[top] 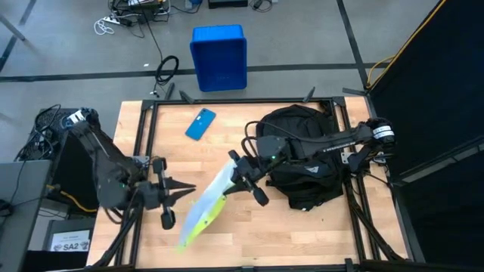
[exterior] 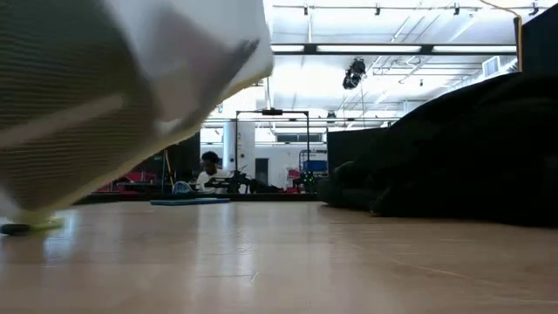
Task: Unpack backpack
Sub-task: Open the white zip bag
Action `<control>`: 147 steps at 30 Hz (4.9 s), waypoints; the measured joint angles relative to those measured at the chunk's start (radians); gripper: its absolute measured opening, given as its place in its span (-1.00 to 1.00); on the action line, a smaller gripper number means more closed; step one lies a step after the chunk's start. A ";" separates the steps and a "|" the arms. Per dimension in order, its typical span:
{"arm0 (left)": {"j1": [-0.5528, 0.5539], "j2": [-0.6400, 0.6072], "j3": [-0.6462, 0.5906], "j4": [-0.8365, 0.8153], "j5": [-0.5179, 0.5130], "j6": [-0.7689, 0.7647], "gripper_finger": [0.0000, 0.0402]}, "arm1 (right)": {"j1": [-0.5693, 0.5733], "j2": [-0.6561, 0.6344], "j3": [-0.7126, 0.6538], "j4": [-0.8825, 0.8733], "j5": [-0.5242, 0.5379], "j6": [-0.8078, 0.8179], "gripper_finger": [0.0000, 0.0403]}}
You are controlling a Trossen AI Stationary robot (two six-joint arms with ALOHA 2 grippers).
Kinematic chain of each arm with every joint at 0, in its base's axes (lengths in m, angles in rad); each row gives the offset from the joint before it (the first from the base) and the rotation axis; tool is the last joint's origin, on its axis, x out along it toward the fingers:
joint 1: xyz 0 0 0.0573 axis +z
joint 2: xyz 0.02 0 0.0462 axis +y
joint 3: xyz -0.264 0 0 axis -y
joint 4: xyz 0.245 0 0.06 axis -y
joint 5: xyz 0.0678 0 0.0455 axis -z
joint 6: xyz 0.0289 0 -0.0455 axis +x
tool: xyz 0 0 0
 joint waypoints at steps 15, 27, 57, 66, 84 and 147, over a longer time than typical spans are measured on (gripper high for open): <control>-0.032 0.042 0.085 -0.576 0.210 -0.722 -0.06 | -0.052 -0.061 0.000 -0.054 0.166 -0.064 -1.00; -0.029 0.213 0.082 -0.658 0.224 -0.807 0.09 | -0.191 -0.056 0.000 -0.218 0.361 -0.096 -1.00; 0.208 0.509 -0.067 -0.687 0.259 -1.067 0.08 | -0.367 -0.051 -0.315 -0.297 0.331 -0.228 -0.11; 0.275 0.510 -0.241 -0.395 0.327 -0.859 -0.10 | -0.339 -0.051 -0.315 -0.285 0.331 -0.228 0.02; 0.402 0.510 -0.295 -0.195 0.414 -0.726 -0.16 | -0.026 0.033 -0.285 -0.240 0.415 -0.524 0.05; 0.332 0.550 -0.294 -0.108 0.062 -0.622 -0.16 | 0.064 0.225 -0.285 0.015 1.032 -0.530 -1.00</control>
